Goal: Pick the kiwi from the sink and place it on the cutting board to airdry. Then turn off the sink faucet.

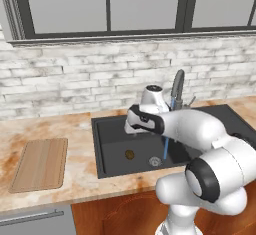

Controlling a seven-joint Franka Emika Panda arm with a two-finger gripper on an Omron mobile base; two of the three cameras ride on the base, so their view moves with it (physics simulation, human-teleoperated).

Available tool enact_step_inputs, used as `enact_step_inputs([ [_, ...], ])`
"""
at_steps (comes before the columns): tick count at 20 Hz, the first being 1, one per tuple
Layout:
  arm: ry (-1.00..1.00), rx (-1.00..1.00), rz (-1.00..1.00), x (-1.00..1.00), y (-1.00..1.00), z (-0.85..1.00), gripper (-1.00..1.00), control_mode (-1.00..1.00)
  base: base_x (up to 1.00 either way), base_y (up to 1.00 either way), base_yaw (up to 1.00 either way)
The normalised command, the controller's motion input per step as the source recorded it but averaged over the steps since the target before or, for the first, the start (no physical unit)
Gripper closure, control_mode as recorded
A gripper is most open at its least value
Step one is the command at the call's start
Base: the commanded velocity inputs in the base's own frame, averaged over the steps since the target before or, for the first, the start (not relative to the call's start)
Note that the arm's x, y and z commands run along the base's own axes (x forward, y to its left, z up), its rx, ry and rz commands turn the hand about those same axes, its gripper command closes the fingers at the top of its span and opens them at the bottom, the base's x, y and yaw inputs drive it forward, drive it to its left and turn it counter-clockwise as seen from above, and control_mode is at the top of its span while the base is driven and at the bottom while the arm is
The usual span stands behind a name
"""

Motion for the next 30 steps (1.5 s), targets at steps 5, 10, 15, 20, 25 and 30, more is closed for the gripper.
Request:
enact_step_inputs([
  [5, 0.00, 0.00, 0.01, 0.05, 0.04, -0.31, -1.00, -1.00, 0.00, 0.00, 0.00],
  [10, 0.02, 0.00, 0.00, 0.11, 0.07, -0.39, -1.00, -1.00, 0.00, 0.00, 0.00],
  [15, 0.00, 0.00, 0.00, 0.08, 0.04, -0.40, -1.00, -1.00, 0.00, 0.00, 0.00],
  [20, 0.00, 0.00, 0.00, 0.04, 0.00, -0.30, -1.00, -1.00, 0.00, 0.00, 0.00],
  [25, 0.01, 0.00, 0.00, 0.08, 0.00, -0.28, -1.00, -1.00, 0.00, 0.00, 0.00],
  [30, 0.05, 0.00, 0.00, 0.18, 0.00, -0.25, -1.00, -1.00, 0.00, 0.00, 0.00],
])
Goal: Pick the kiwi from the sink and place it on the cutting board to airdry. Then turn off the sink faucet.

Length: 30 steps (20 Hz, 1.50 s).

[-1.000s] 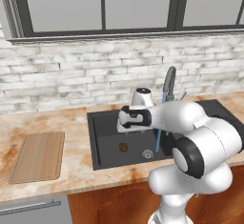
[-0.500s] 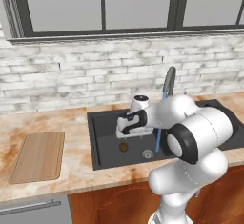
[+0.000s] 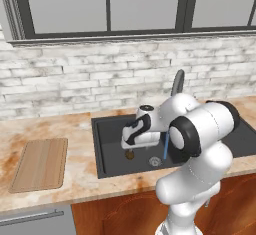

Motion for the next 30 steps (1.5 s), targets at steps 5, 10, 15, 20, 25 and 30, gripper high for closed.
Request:
enact_step_inputs([
  [5, 0.05, 0.00, 0.00, 0.17, 0.01, -0.24, -1.00, -1.00, 0.00, 0.00, 0.00],
  [10, 0.02, 0.00, 0.00, 0.15, 0.04, -0.22, -1.00, -1.00, 0.00, 0.00, 0.00],
  [15, 0.00, 0.00, 0.00, 0.17, 0.12, -0.27, -1.00, -1.00, 0.00, 0.00, 0.00],
  [20, 0.00, 0.00, 0.00, 0.23, 0.07, -0.22, -1.00, -1.00, 0.00, 0.00, 0.00],
  [25, 0.00, 0.00, 0.00, 0.26, 0.00, -0.21, -1.00, -1.00, 0.00, 0.00, 0.00],
  [30, 0.00, 0.00, 0.00, 0.25, 0.00, -0.22, -1.00, -1.00, 0.00, 0.00, 0.00],
])
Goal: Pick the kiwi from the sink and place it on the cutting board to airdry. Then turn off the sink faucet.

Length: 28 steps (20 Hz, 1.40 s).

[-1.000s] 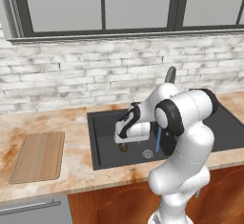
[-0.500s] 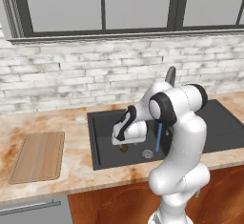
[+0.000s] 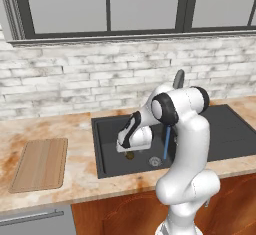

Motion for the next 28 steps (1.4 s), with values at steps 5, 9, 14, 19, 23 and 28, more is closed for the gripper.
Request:
enact_step_inputs([
  [5, 0.00, 0.00, 0.00, 0.23, 0.05, -0.23, -1.00, -1.00, 0.00, 0.00, 0.00],
  [9, 0.00, 0.00, 0.00, 0.12, 0.02, -0.15, -1.00, -1.00, 0.00, 0.00, 0.00],
  [14, 0.00, 0.00, 0.00, 0.20, 0.08, -0.13, -1.00, -1.00, 0.00, 0.00, 0.00],
  [19, 0.00, 0.00, 0.00, 0.27, 0.04, -0.13, -1.00, -1.00, 0.00, 0.00, 0.00],
  [23, 0.00, 0.00, 0.00, 0.13, 0.00, -0.17, -1.00, -1.00, 0.00, 0.00, 0.00],
  [28, 0.00, 0.00, 0.00, 0.00, 0.00, -0.20, -1.00, -1.00, 0.00, 0.00, 0.00],
])
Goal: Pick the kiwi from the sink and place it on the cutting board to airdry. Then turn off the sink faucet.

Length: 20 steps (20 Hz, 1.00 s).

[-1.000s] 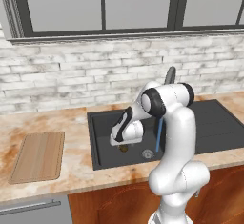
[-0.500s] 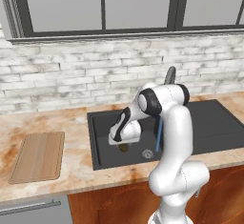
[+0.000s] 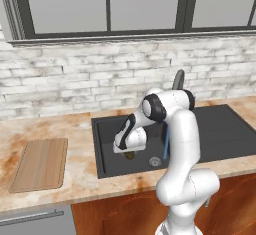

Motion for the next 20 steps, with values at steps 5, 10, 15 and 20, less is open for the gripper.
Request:
enact_step_inputs([
  [5, 0.00, 0.00, 0.00, 0.04, 0.02, -0.19, 1.00, -1.00, 0.00, 0.00, 0.00],
  [10, 0.00, 0.00, 0.00, -0.01, 0.04, -0.09, 1.00, -1.00, 0.00, 0.00, 0.00],
  [15, -0.02, 0.00, 0.00, -0.15, 0.00, 0.09, 1.00, -1.00, 0.00, 0.00, 0.00],
  [20, -0.01, 0.00, 0.00, -0.16, 0.00, 0.35, 1.00, -1.00, 0.00, 0.00, 0.00],
])
